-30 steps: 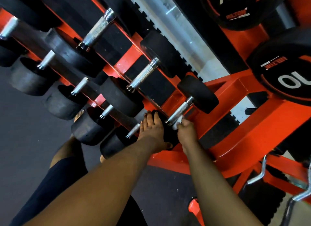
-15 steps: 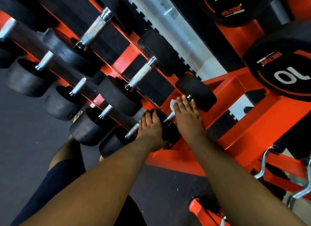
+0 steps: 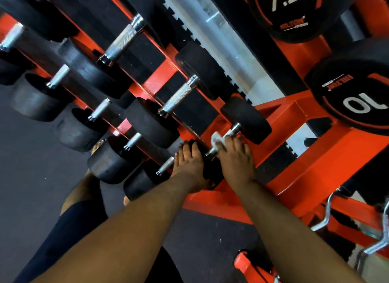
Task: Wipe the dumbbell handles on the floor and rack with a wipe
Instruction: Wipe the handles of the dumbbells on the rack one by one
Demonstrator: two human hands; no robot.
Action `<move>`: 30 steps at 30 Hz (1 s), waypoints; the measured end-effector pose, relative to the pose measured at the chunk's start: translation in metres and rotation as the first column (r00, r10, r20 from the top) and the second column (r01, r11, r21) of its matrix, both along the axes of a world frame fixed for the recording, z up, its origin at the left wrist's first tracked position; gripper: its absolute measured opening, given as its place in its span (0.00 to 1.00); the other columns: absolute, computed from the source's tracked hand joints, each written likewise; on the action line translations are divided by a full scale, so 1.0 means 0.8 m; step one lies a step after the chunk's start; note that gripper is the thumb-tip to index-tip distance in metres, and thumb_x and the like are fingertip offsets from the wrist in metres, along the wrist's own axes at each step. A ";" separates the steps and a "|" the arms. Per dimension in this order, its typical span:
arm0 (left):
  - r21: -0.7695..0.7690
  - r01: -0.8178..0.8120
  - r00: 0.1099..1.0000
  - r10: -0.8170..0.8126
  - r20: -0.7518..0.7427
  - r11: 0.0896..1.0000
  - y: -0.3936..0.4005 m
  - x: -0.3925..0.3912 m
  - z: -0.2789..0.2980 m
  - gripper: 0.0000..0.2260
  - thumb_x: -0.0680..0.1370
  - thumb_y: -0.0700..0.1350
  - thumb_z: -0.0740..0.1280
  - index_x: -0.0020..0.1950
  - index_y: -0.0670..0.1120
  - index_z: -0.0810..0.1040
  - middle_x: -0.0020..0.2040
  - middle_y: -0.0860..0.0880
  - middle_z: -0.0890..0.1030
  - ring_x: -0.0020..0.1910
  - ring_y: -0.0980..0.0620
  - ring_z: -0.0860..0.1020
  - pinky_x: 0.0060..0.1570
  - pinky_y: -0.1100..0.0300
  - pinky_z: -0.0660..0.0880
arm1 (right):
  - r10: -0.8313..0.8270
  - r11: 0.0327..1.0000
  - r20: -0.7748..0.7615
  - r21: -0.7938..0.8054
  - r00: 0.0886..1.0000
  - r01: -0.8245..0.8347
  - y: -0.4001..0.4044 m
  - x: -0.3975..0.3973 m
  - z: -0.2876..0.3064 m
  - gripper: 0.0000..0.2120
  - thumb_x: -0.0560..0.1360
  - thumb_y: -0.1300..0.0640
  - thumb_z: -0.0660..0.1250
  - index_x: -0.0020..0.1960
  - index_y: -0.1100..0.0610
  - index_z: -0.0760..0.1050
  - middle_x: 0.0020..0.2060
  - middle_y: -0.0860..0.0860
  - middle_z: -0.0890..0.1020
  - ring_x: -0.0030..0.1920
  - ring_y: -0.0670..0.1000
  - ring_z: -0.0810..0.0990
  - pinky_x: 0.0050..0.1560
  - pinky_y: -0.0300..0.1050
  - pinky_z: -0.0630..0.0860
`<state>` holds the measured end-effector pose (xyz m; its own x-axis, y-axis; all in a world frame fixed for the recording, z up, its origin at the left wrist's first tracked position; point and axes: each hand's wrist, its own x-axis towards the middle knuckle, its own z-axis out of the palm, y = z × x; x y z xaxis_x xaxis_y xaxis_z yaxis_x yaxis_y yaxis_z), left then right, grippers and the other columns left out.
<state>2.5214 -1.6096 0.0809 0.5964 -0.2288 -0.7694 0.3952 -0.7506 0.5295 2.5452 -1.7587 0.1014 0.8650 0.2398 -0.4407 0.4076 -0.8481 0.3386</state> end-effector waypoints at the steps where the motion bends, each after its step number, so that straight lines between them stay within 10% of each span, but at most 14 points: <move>1: 0.002 0.004 1.000 -0.004 0.000 1.000 0.000 0.000 0.000 0.64 0.65 0.58 0.81 0.81 0.42 0.36 0.81 0.38 0.38 0.81 0.41 0.36 0.80 0.44 0.40 | -0.088 0.996 0.038 -0.020 0.995 0.088 0.003 0.003 0.002 0.21 0.78 0.55 0.60 0.71 0.51 0.73 0.62 0.52 0.76 0.59 0.56 0.73 0.56 0.54 0.71; 20: -0.013 0.010 1.000 -0.010 -0.006 1.000 0.002 0.000 0.002 0.64 0.66 0.59 0.80 0.81 0.44 0.36 0.81 0.39 0.36 0.81 0.41 0.36 0.80 0.46 0.39 | -0.518 0.840 0.059 0.223 0.854 0.494 0.010 0.003 -0.023 0.29 0.80 0.57 0.63 0.79 0.57 0.60 0.70 0.60 0.70 0.61 0.60 0.78 0.56 0.52 0.78; 30: -0.006 0.002 1.000 -0.002 -0.017 1.000 0.001 0.000 0.000 0.64 0.65 0.59 0.81 0.81 0.44 0.35 0.81 0.39 0.37 0.81 0.41 0.37 0.80 0.45 0.40 | -0.277 0.960 0.197 0.094 0.941 0.263 0.007 0.017 -0.015 0.22 0.75 0.52 0.70 0.68 0.54 0.75 0.57 0.54 0.78 0.55 0.58 0.76 0.52 0.54 0.73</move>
<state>2.5213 -1.6089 0.0808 0.5826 -0.2350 -0.7780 0.4026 -0.7481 0.5275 2.5588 -1.7528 0.0894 0.9714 0.0071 -0.2373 0.0878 -0.9394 0.3313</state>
